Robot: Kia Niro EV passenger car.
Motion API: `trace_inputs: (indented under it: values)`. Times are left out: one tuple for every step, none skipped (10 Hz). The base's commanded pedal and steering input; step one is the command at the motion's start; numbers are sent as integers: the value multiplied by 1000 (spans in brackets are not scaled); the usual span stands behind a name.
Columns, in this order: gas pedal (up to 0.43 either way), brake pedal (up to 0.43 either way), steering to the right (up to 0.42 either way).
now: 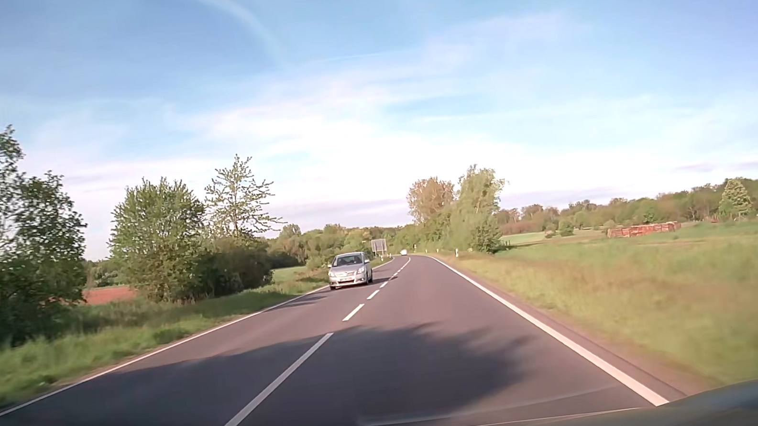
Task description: Follow the waypoints while adhering to traffic rules and regulations
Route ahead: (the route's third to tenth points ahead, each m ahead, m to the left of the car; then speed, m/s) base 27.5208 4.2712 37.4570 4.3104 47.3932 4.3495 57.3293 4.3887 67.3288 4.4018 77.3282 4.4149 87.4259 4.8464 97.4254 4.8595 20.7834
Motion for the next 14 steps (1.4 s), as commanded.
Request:
trace_inputs:
  values:
    - [260,0,2]
    - [228,0,1]
    - [228,0,1]
    - [228,0,1]
    - [228,0,1]
    - [220,0,1]
    - [209,0,0]
    - [189,0,0]
    - [169,0,0]
    - [169,0,0]
    - [169,0,0]
    - [189,0,0]
    - [240,0,0]
    - [268,0,0]
